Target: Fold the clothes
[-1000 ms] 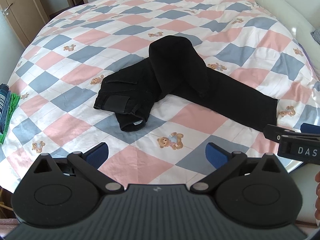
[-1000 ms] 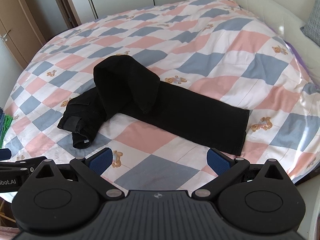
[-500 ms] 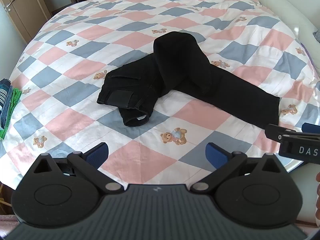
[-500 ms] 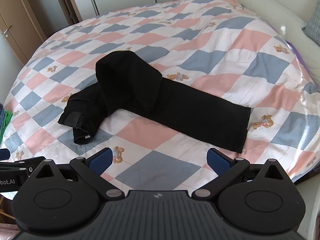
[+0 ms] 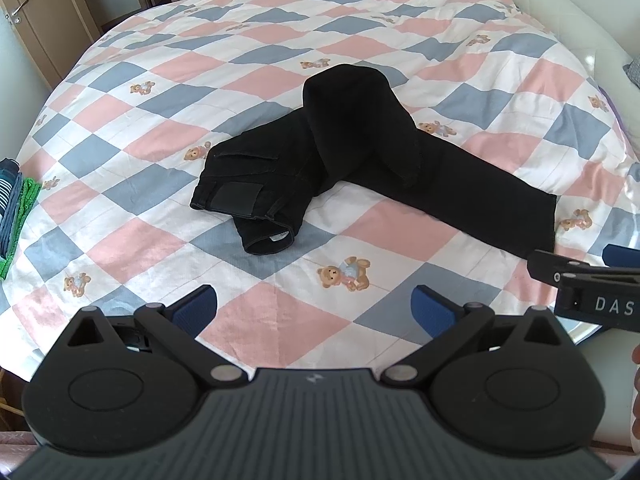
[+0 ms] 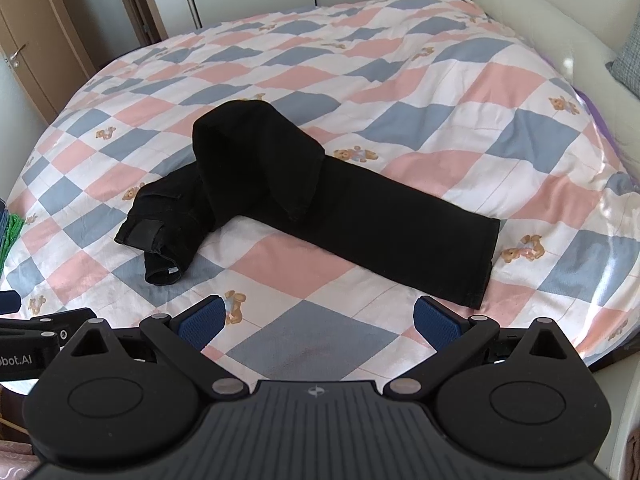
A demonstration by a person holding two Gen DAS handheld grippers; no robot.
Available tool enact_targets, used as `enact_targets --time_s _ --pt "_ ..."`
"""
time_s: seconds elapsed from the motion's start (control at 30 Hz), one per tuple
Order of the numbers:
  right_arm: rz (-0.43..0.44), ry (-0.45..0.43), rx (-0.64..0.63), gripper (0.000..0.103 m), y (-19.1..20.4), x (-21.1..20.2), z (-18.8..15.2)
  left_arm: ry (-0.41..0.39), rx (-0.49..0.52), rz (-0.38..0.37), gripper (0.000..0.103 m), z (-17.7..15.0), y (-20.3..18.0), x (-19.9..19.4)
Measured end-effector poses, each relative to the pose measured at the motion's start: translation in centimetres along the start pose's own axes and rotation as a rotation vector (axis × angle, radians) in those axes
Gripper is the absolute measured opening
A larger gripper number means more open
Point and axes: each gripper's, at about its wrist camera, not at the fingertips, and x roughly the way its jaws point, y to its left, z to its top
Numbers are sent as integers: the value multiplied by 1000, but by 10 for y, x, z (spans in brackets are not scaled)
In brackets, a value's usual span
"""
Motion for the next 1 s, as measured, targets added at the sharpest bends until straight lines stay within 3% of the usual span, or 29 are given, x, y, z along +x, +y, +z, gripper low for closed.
enact_targets --time_s 0.5,0.8,1.0 --pt "-23 23 -22 103 22 16 7 37 -3 -35 102 0 32 22" --pt "-13 91 43 103 73 67 12 59 49 -54 102 1 103 68" --pt "-29 66 -5 103 132 104 7 119 119 -75 102 18 159 122"
